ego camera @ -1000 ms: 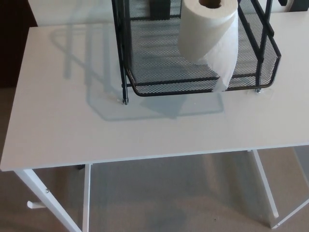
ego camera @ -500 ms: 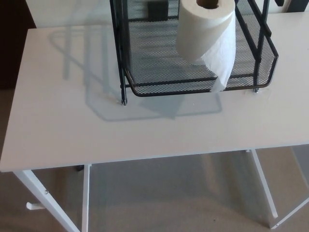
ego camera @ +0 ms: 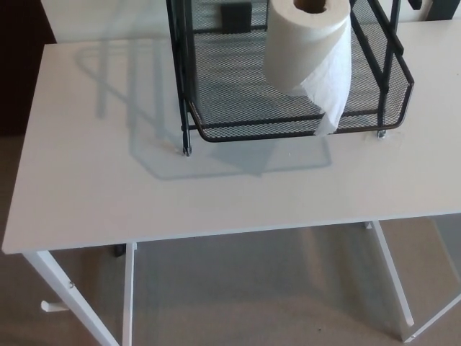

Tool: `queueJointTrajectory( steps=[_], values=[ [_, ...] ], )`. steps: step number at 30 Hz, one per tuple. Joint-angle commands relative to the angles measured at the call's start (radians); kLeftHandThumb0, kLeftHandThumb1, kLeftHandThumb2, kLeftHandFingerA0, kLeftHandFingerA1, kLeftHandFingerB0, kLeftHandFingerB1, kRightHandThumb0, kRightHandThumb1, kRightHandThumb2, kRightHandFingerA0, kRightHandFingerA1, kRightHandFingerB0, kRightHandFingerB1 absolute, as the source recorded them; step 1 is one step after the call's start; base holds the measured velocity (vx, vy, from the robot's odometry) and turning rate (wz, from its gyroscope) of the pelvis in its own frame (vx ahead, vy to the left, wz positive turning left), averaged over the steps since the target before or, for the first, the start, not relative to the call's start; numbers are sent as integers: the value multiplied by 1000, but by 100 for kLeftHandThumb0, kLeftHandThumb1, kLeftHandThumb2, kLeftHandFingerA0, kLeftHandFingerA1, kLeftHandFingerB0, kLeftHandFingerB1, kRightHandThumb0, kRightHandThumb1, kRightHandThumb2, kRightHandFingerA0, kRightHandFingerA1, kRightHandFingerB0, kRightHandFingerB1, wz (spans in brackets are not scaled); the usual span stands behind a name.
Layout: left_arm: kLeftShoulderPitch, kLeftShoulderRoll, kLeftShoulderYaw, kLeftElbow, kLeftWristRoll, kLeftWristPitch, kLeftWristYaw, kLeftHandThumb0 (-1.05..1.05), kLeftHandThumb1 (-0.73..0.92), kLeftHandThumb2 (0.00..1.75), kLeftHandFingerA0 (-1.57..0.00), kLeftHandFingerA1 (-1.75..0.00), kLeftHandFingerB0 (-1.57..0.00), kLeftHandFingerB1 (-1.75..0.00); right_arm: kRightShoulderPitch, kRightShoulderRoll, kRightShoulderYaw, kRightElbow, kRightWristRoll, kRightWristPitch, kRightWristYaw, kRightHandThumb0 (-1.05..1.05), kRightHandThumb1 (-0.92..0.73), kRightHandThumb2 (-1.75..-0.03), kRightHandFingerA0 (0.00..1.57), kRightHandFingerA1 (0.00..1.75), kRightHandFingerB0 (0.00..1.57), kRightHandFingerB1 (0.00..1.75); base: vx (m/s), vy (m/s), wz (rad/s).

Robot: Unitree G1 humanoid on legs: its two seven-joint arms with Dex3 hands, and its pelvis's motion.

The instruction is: The robot walks towards a desk on which a file tray is kept in the middle and a toilet paper roll is kept on its right. The robot uses its right hand to hook on finger in the gap of the roll and grabs it, lifts it and places it on the tray.

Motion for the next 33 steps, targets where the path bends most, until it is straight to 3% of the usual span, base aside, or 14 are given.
queueJointTrajectory(
  steps=[1,3,5,6,7,9,10,13,15,17,18,23,24,33],
  values=[
    [-26,48,-78,14,100,-118,13,-74,92,81,-33,-73,-24,-65,30,-98,175,31,-42,-53,-102,-87,-53,-91,7,46,17,48,0,0,0],
    [-22,54,-95,13,106,-133,12,-74,92,82,-34,-73,-23,-65,17,-135,197,91,5,-97,-126,-92,-67,-61,16,39,24,41,0,0,0],
    [-24,52,-91,22,90,-129,8,-73,92,82,-33,-72,-23,-64,34,-163,239,60,-7,-82,-148,-93,-55,-92,11,48,20,50,0,0,0],
    [-30,50,-93,35,90,-132,10,-73,92,82,-32,-72,-23,-64,35,-161,228,45,37,-65,-135,-90,-66,-60,14,41,29,42,0,0,0],
    [-35,50,-101,47,98,-138,16,-74,92,83,-34,-71,-25,-64,42,-166,233,29,48,-62,-133,-91,-53,-90,15,47,24,49,0,0,0],
    [-43,47,-107,71,103,-158,25,-73,92,83,-31,-70,-25,-64,42,-161,221,0,107,-18,-104,-86,-64,-60,15,38,29,41,0,0,0],
    [-46,47,-105,78,99,-159,21,-74,92,80,-30,-71,-25,-65,60,-179,248,-31,88,-31,-103,-88,-54,-90,13,47,21,49,0,0,0],
    [-34,55,-111,51,105,-159,16,-72,92,83,-31,-71,-27,-65,56,-205,271,1,113,-65,-125,-90,-67,-61,16,41,25,41,0,0,0],
    [-31,57,-107,48,100,-160,3,-33,61,120,-15,-60,-15,-59,33,-213,272,39,141,-47,-121,-85,-52,-90,7,47,19,48,0,0,0],
    [-31,55,-102,56,97,-166,4,-72,92,83,-30,-70,-25,-64,47,-219,288,26,131,-48,-150,-88,-53,-89,14,47,22,49,0,0,0],
    [-32,57,-111,55,110,-164,13,-72,92,84,-29,-69,-26,-64,51,-228,311,3,102,-14,-156,-92,-68,-61,18,39,27,43,0,0,0],
    [-35,56,-102,53,101,-150,4,-72,92,83,-28,-70,-25,-64,46,-248,328,65,156,-94,-205,-88,-66,-61,24,41,30,40,0,0,0],
    [-38,55,-100,57,99,-147,3,-33,61,120,-15,-60,-14,-58,39,-251,335,85,156,-101,-217,-94,-69,-62,25,40,26,42,0,0,0],
    [-51,53,-86,98,96,-150,4,-34,59,119,-16,-60,-15,-59,56,-285,385,35,161,-50,-243,-93,-69,-62,27,37,28,41,0,0,0]
  ],
)
